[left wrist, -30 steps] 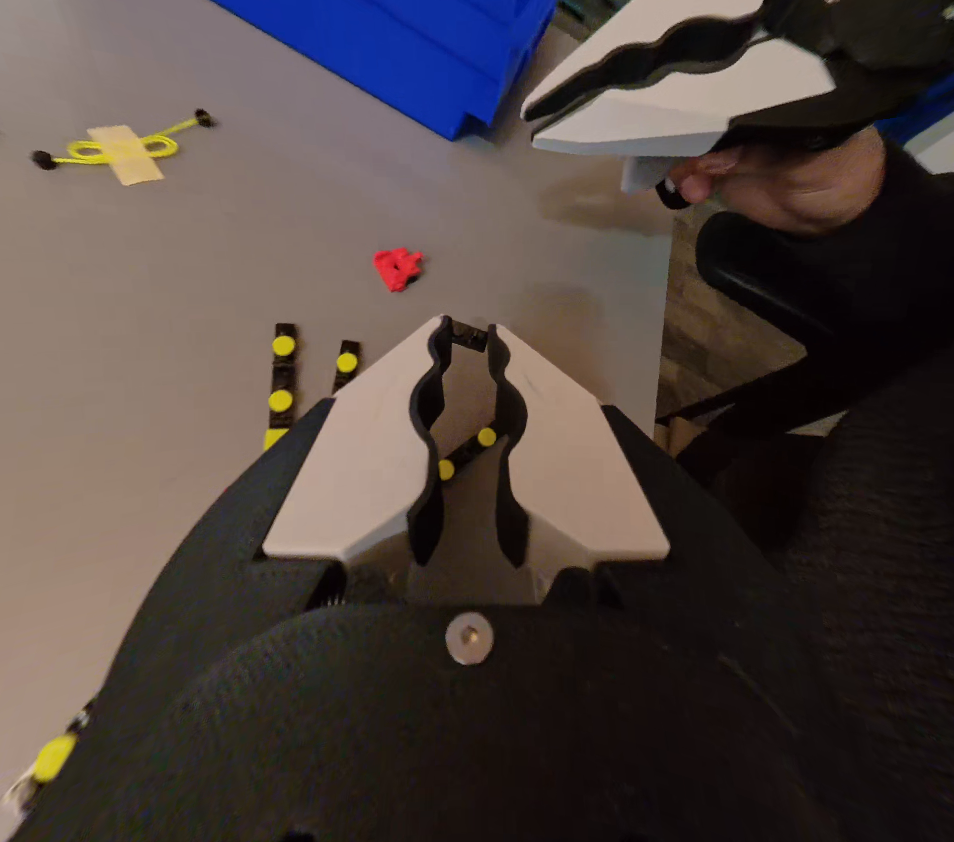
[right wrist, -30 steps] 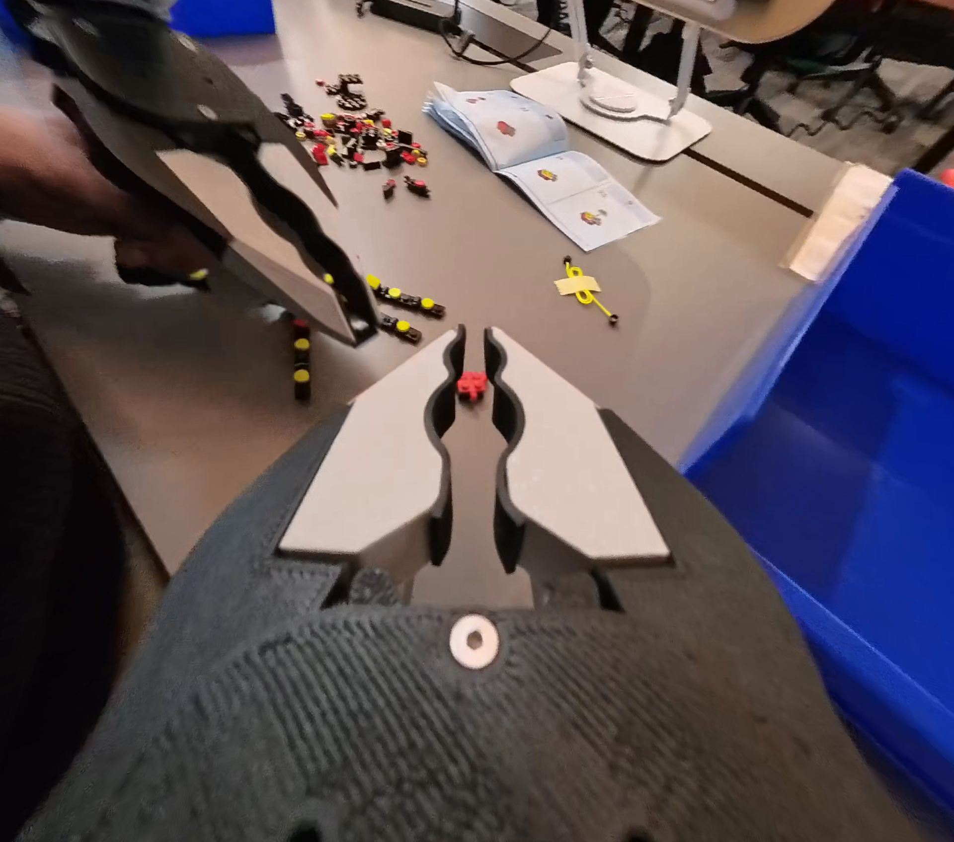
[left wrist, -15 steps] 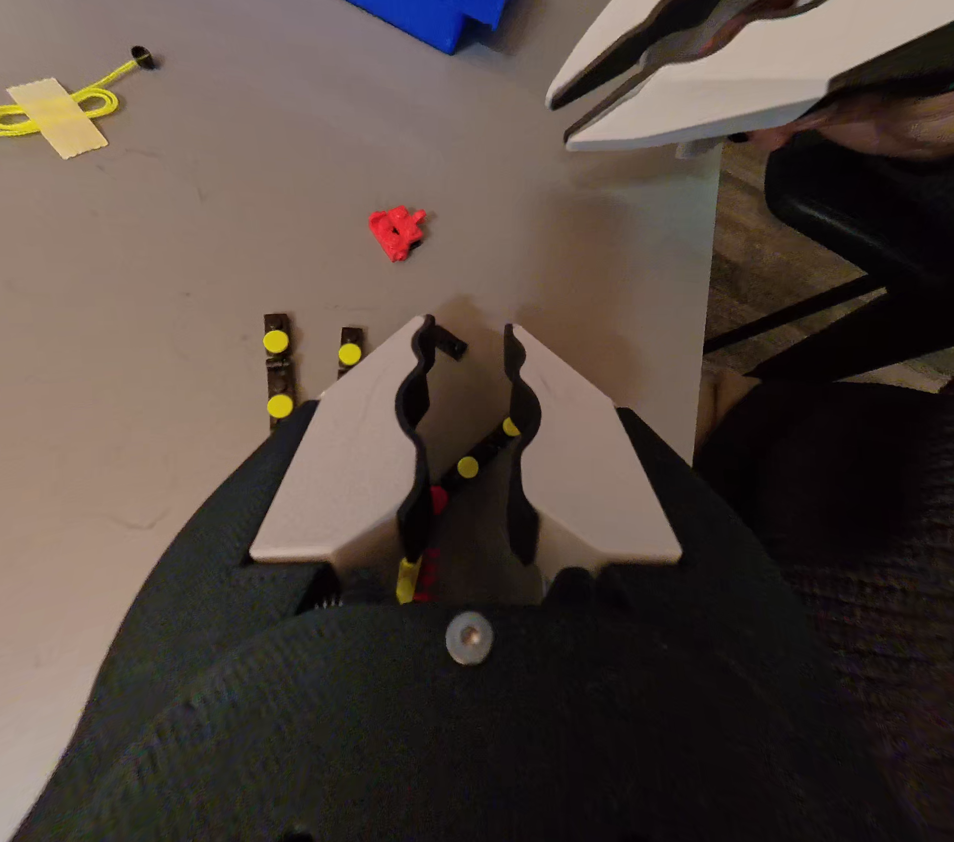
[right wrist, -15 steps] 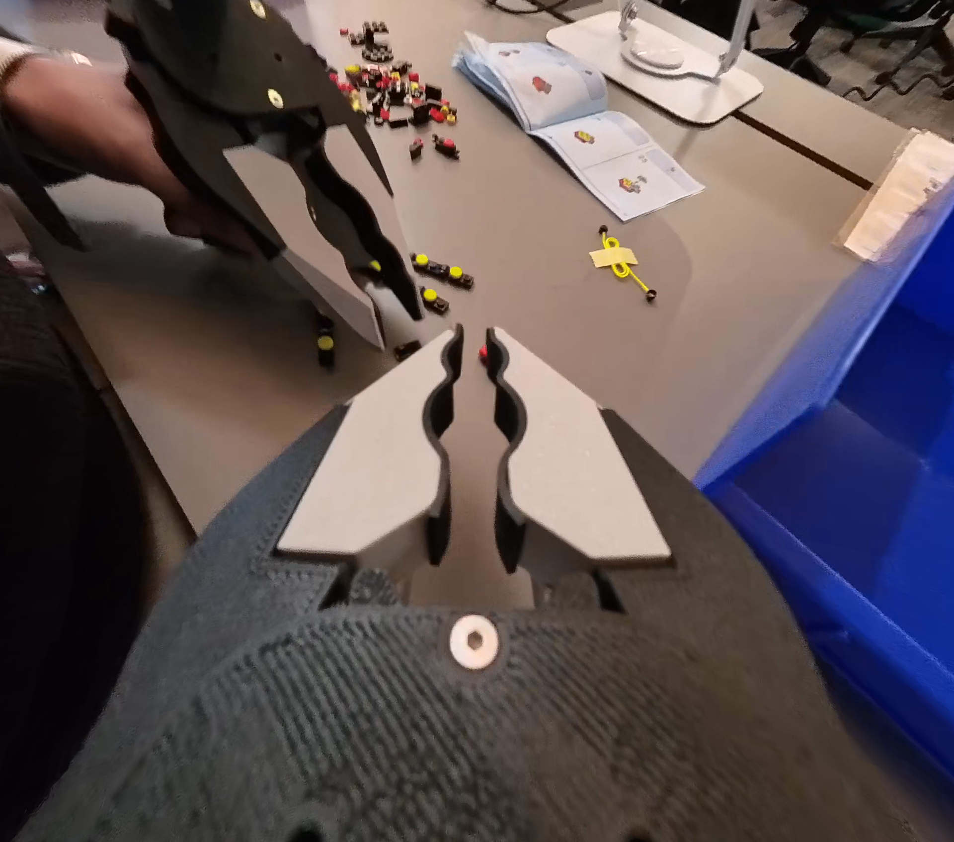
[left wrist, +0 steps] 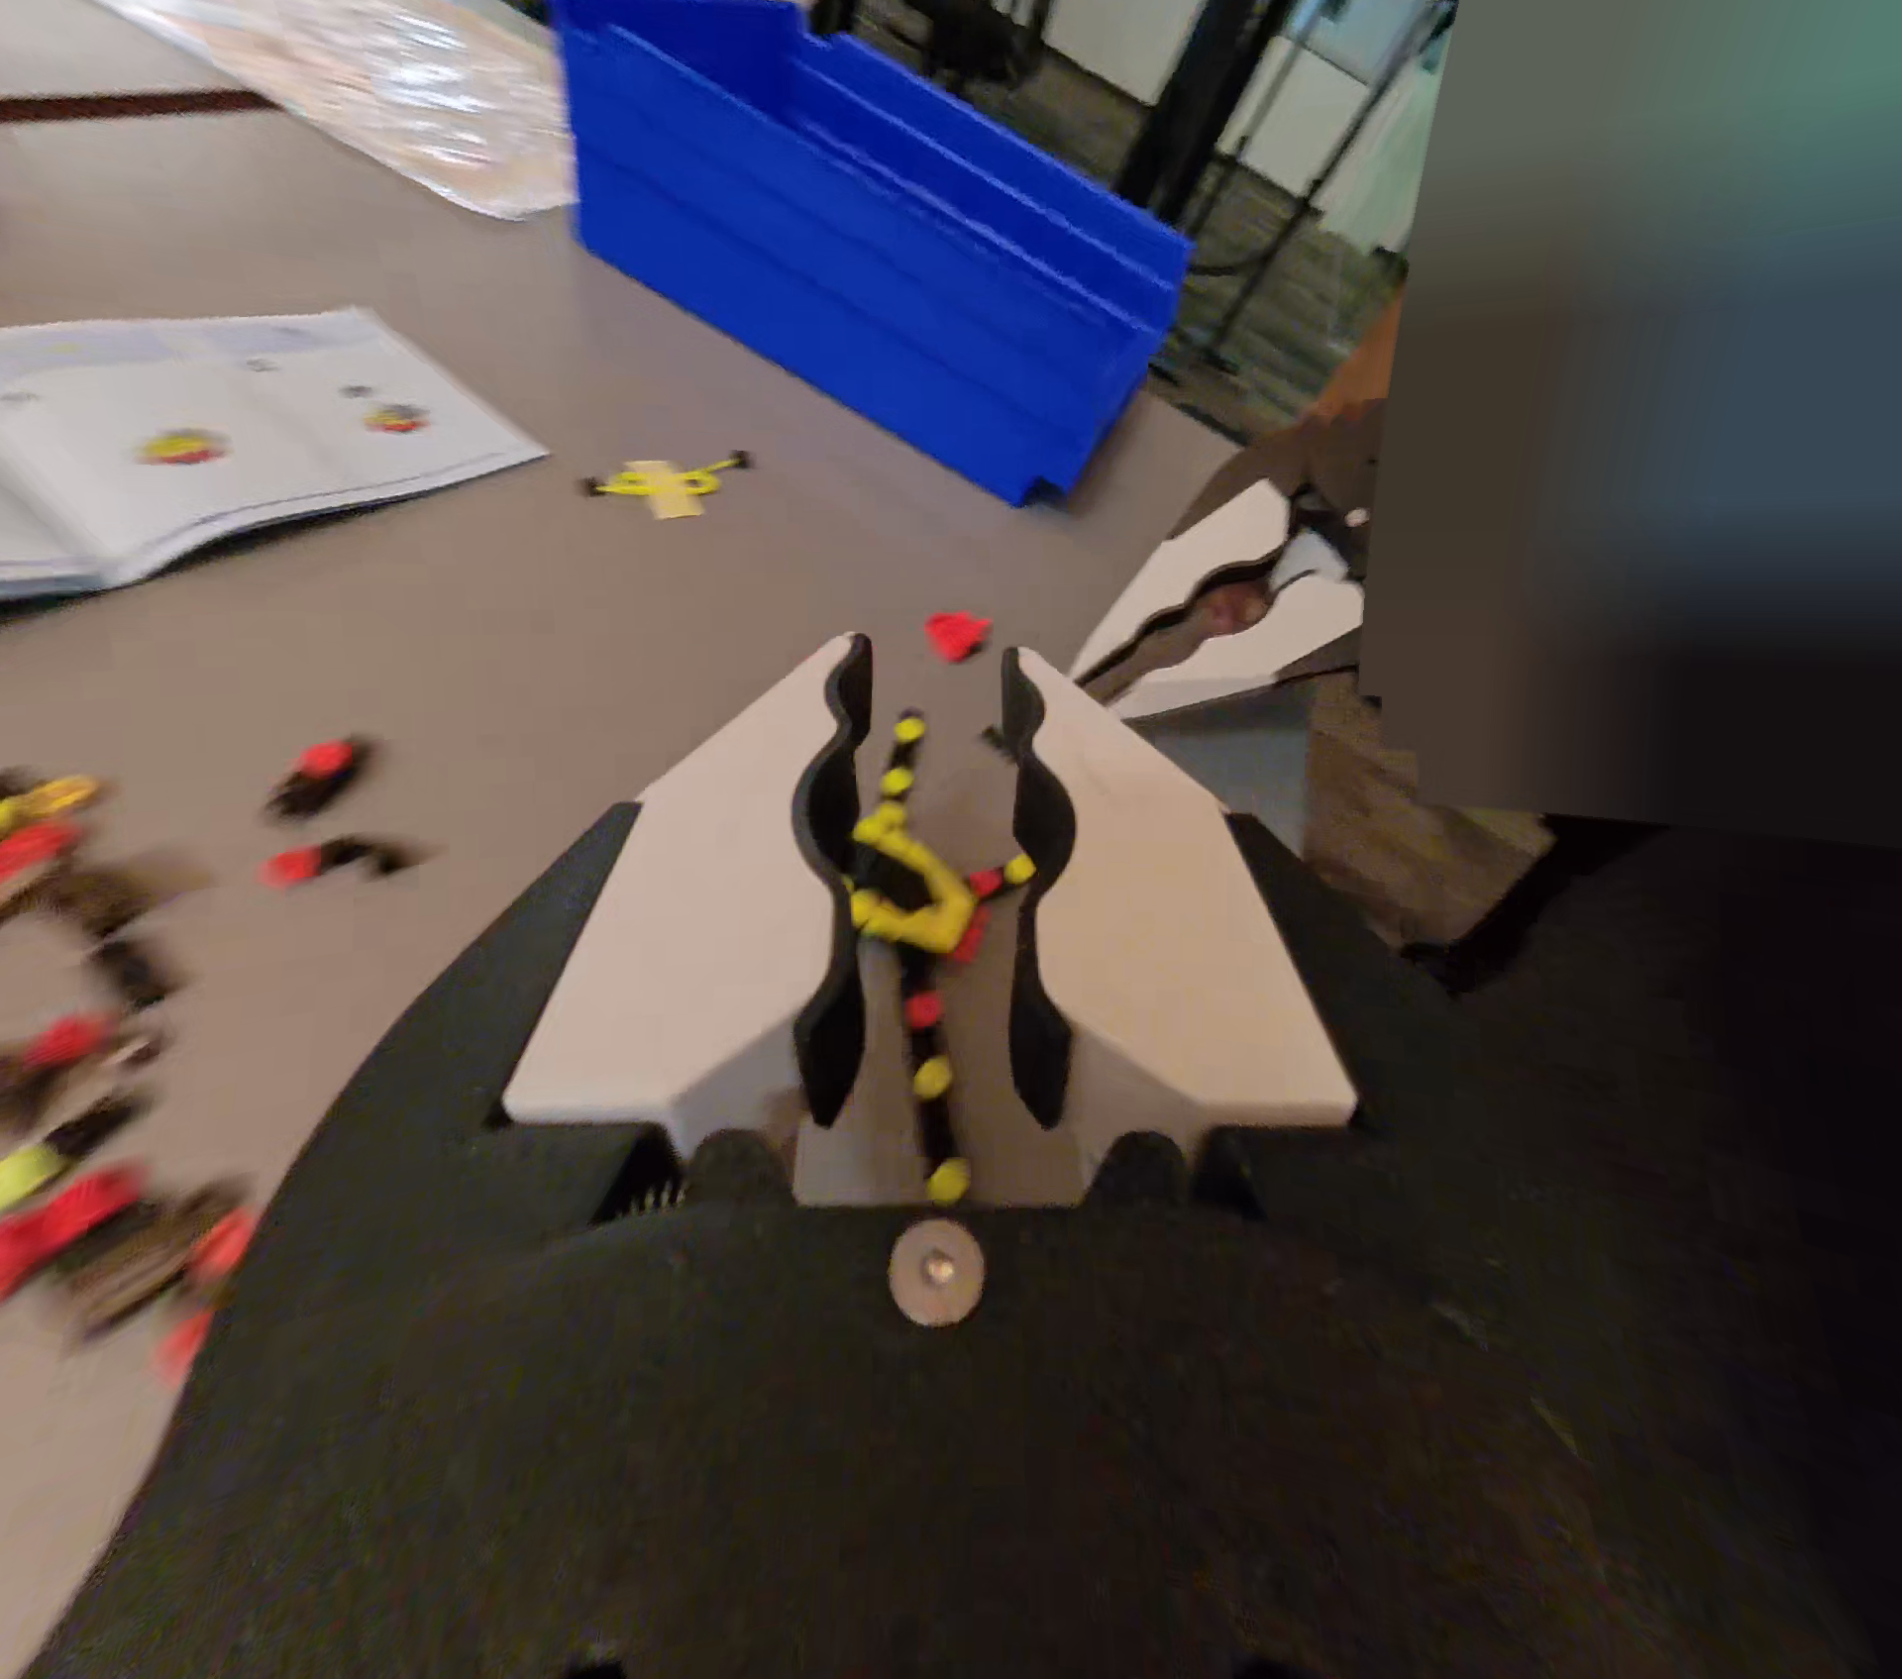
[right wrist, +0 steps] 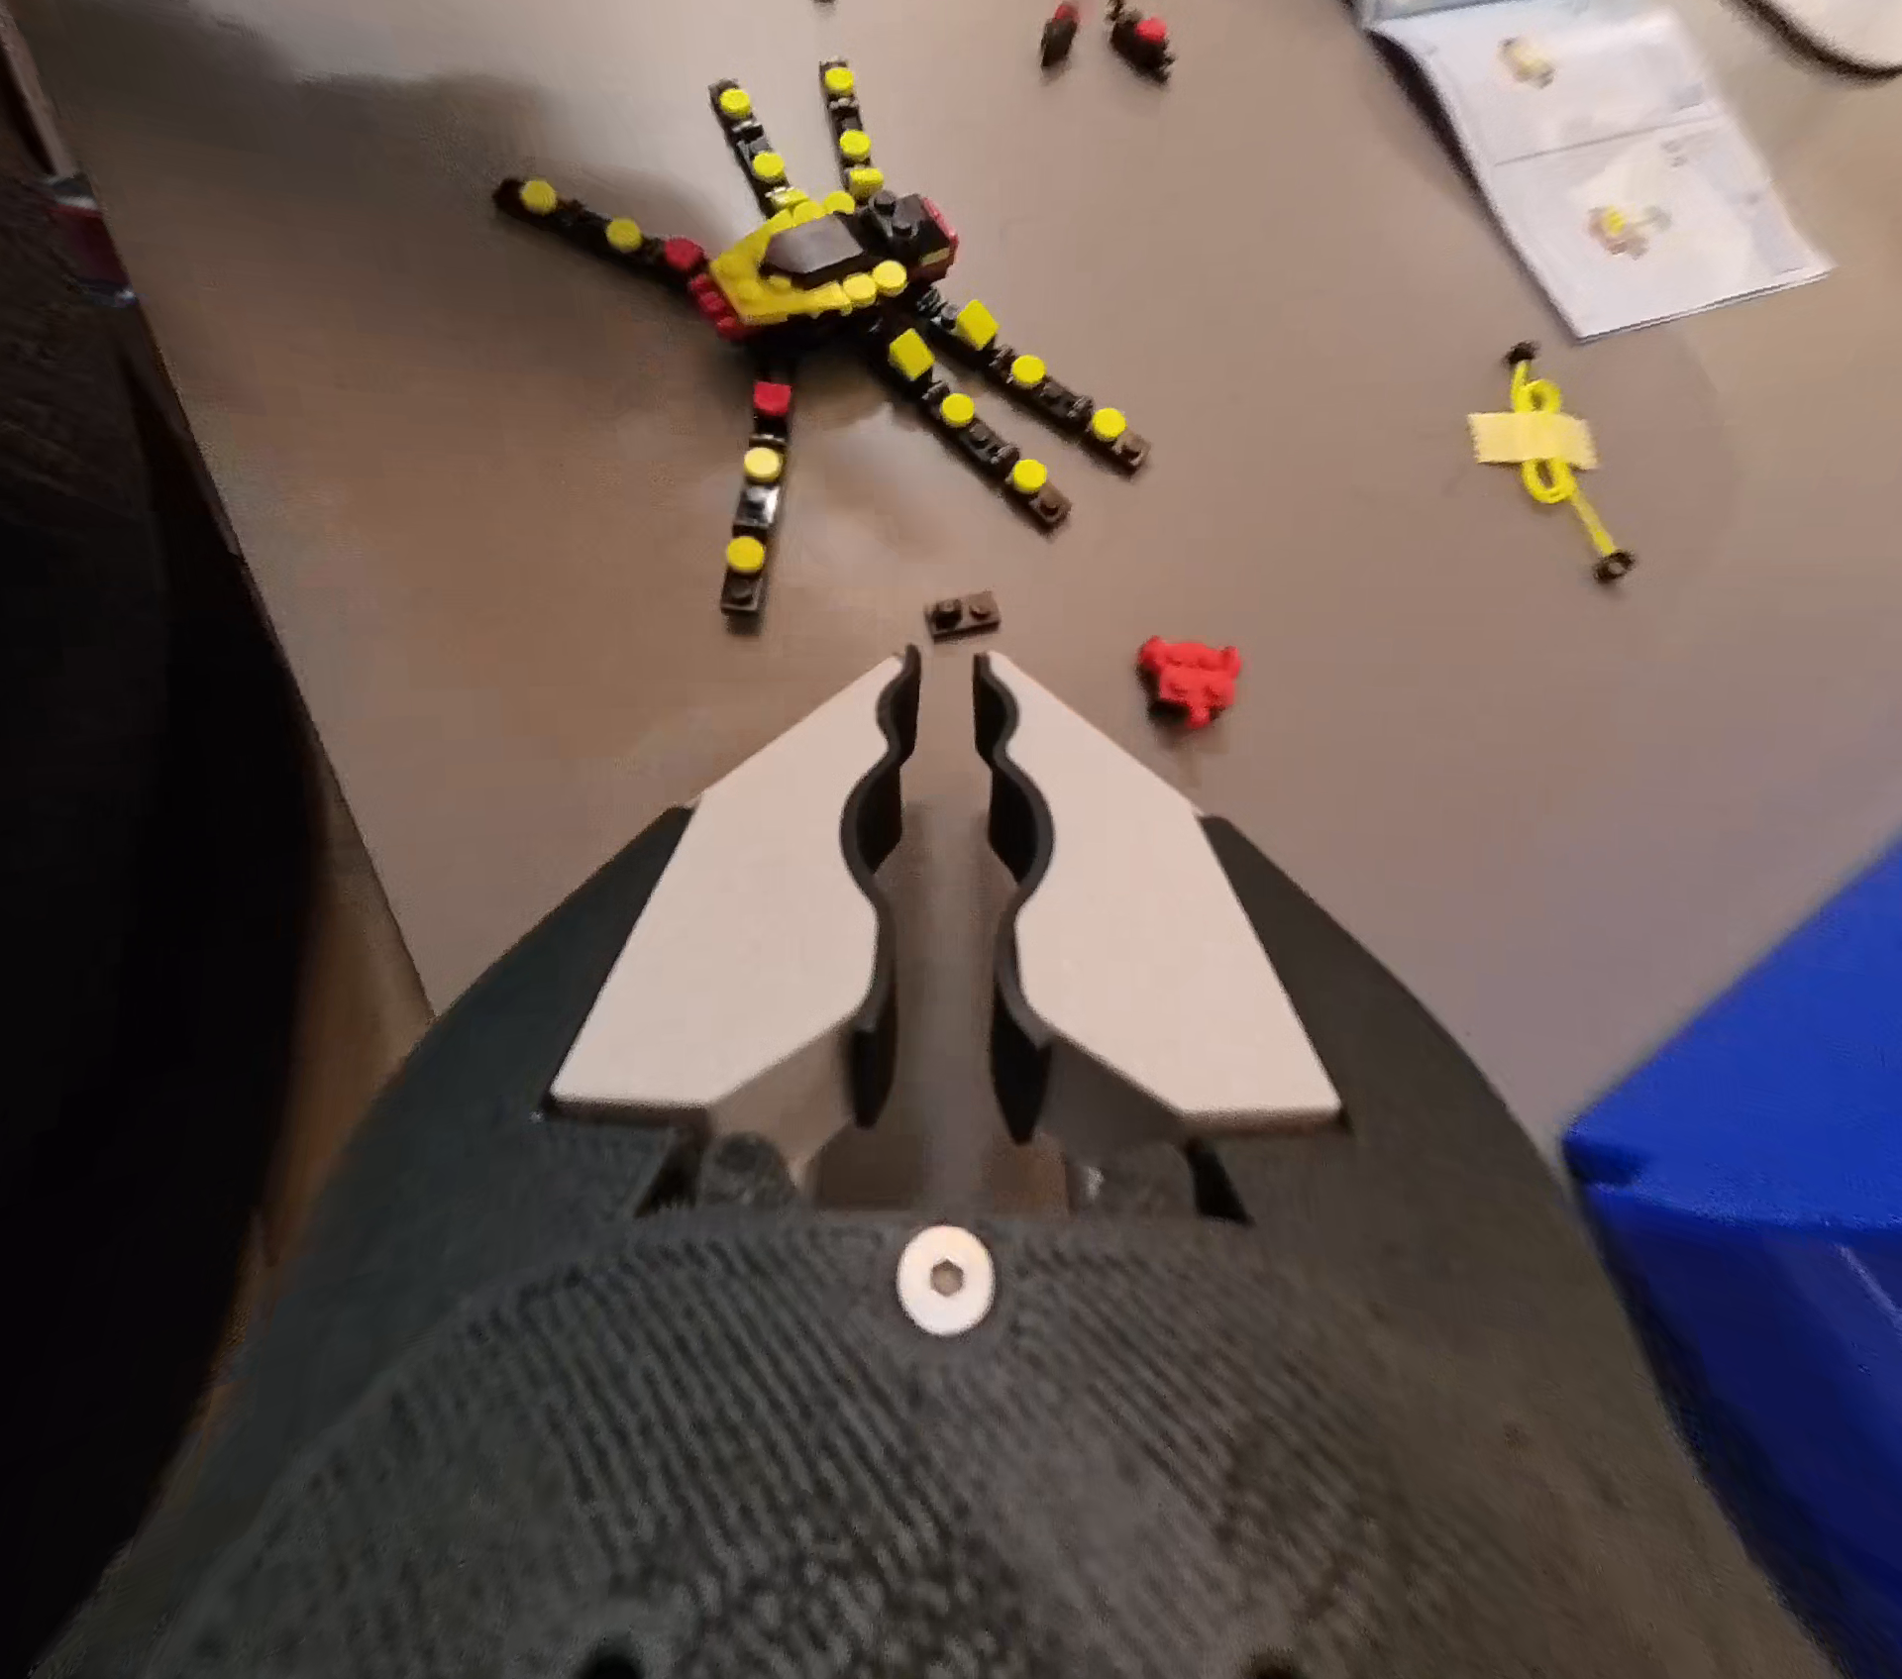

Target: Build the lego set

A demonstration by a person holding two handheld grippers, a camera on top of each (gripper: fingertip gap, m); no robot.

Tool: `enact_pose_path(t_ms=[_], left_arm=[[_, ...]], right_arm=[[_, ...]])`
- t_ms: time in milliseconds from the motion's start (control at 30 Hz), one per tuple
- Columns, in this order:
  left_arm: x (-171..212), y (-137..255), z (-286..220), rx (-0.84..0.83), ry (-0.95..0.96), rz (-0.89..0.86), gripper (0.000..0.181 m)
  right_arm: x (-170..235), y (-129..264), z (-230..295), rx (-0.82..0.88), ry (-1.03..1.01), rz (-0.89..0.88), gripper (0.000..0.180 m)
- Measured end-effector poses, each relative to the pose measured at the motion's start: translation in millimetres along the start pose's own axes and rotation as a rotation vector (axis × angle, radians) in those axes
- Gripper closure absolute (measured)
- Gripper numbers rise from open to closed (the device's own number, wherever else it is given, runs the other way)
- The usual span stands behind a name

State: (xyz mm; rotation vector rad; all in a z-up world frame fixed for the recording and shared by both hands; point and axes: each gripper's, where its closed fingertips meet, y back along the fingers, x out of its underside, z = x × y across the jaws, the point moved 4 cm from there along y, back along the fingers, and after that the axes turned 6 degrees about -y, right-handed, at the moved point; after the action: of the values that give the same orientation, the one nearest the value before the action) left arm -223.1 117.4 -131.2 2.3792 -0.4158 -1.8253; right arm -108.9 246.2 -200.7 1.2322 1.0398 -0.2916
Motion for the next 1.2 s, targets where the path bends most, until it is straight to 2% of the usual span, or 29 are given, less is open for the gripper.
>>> enact_pose_path(t_ms=[100,200,267,400,533,667,867,1200], left_arm=[[18,29,16,-0.090,-0.037,0.026,0.163],[27,39,20,-0.046,0.009,0.063,0.167],[27,38,17,0.004,0.054,0.052,0.167],[30,37,7,0.083,0.091,0.062,0.166],[33,38,1,0.114,0.111,0.066,0.164],[36,37,2,0.107,0.123,0.076,0.162],[40,34,6,0.078,0.115,0.085,0.161],[47,36,3,0.049,0.082,0.111,0.162]], right_arm=[[1,-9,-2,-0.008,-0.022,0.035,0.171],[-3,-9,-11,0.043,0.009,0.031,0.173],[-12,-2,-21,0.069,-0.016,-0.047,0.173],[-25,9,-26,-0.001,-0.106,-0.186,0.167],[-48,18,-18,-0.015,-0.033,-0.322,0.168],[-44,13,-15,-0.023,0.014,-0.289,0.167],[-41,1,-6,-0.121,0.006,-0.227,0.165],[-45,-8,-2,-0.114,0.070,-0.199,0.158]])
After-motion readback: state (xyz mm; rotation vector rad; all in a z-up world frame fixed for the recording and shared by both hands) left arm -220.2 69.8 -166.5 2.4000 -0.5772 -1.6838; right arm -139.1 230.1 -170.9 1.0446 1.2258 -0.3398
